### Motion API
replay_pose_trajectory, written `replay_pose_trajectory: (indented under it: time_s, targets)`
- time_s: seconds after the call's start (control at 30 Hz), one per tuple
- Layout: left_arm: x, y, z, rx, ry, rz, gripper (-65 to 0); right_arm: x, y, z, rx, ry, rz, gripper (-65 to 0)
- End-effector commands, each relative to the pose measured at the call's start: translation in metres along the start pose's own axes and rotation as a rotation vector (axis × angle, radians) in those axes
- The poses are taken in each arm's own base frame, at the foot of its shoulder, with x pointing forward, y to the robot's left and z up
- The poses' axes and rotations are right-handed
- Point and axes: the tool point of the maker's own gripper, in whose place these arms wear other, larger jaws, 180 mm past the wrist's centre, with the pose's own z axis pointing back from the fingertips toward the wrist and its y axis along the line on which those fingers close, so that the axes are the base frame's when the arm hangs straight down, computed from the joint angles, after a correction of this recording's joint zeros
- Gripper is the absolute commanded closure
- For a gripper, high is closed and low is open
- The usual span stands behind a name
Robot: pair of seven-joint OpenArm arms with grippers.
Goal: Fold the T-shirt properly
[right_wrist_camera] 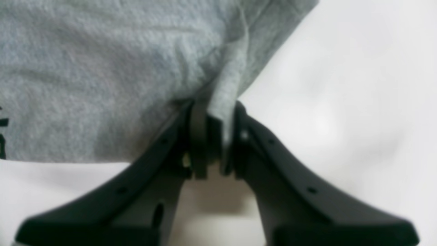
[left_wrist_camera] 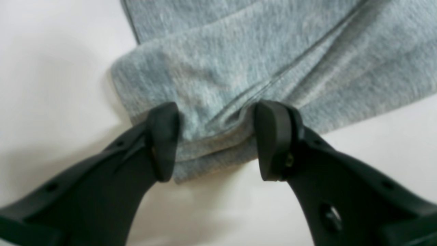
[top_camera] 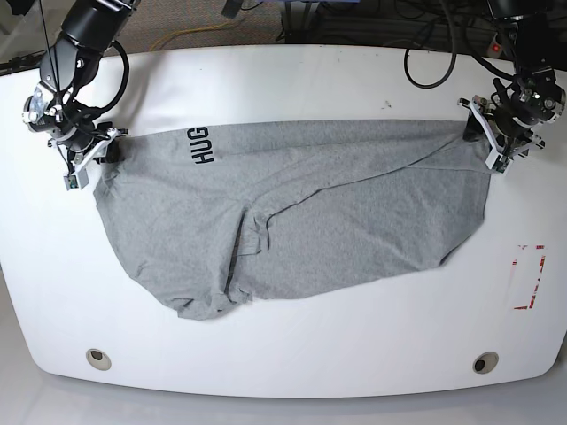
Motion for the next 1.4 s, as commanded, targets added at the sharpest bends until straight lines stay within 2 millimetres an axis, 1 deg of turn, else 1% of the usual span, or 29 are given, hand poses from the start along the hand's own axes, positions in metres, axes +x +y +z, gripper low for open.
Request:
replay_pose_trajectory:
  time_s: [0.0,0.07,0.13,0.2,0.23,0.3,0.37,0.47,0.57,0.6,0.67,0.73,0.77,0.93,0.97,1.0,1.17,1.2,1.27,1.37]
  targets:
    - [-0.009,0.007,0.010,0.019,0.047,-0.033,-32.1,0.006,-0.013,0.012,-0.035,-0.015,0.021,-8.6]
    - [-0.014,0.009,0.015,0.026,0.062,-0.048,-32.1,0.001,-0.014,0.018,-0.048,0.001,0.039,-8.2]
    - [-0.025,0.011,0.022,0.036,0.082,-0.048,-32.2,-0.009,-0.017,0.027,-0.069,0.013,0.042,-8.2]
    - [-0.028,0.011,0.028,0.043,0.087,-0.054,-32.5,-0.014,-0.019,0.036,-0.089,0.021,0.057,-8.1]
    - [-0.030,0.010,0.031,0.045,0.090,-0.060,-32.8,-0.019,-0.020,0.040,-0.099,0.034,0.063,-8.1]
    - [-0.035,0.007,0.035,0.046,0.100,-0.067,-34.7,-0.030,-0.018,0.043,-0.101,0.061,0.068,-7.9]
    - [-0.045,0.005,0.042,0.046,0.120,-0.069,-38.5,-0.041,-0.015,0.049,-0.107,0.082,0.082,-7.9]
    - [-0.055,0.003,0.045,0.042,0.141,-0.064,-40.0,-0.055,-0.013,0.058,-0.115,0.111,0.102,-8.4]
    - [-0.061,0.000,0.046,0.031,0.153,-0.068,-40.0,-0.069,-0.005,0.059,-0.103,0.131,0.092,-8.7]
    - [-0.061,-0.001,0.047,0.023,0.154,-0.077,-40.0,-0.070,-0.006,0.060,-0.105,0.132,0.091,-8.7]
    - [-0.056,0.002,0.051,0.043,0.136,-0.073,-40.0,-0.069,-0.009,0.064,-0.120,0.123,0.085,-8.9]
    - [-0.047,0.005,0.057,0.067,0.106,-0.073,-40.1,-0.062,-0.013,0.070,-0.142,0.102,0.089,-10.8]
    - [-0.042,0.005,0.059,0.076,0.094,-0.075,-40.1,-0.059,-0.013,0.072,-0.149,0.093,0.094,-13.2]
    - [-0.016,0.006,0.070,0.112,0.033,-0.119,-40.3,-0.035,-0.012,0.083,-0.178,0.033,0.141,-38.7]
    - [-0.011,0.008,0.072,0.120,0.023,-0.127,-40.3,-0.031,-0.012,0.085,-0.182,0.025,0.148,-42.0]
    - [0.000,0.011,0.073,0.135,0.007,-0.135,-40.3,-0.023,-0.011,0.084,-0.183,0.005,0.155,-44.5]
    - [0.026,0.028,0.074,0.191,-0.012,-0.137,-40.3,0.012,-0.013,0.080,-0.189,-0.073,0.157,-42.5]
    - [0.035,0.032,0.074,0.202,-0.028,-0.137,-40.3,0.017,-0.014,0.077,-0.185,-0.083,0.150,-42.5]
    - [0.044,0.036,0.074,0.214,-0.045,-0.138,-40.3,0.031,-0.008,0.069,-0.162,-0.105,0.154,-42.3]
    - [0.056,0.039,0.073,0.224,-0.077,-0.134,-40.3,0.052,-0.004,0.056,-0.129,-0.105,0.204,-42.3]
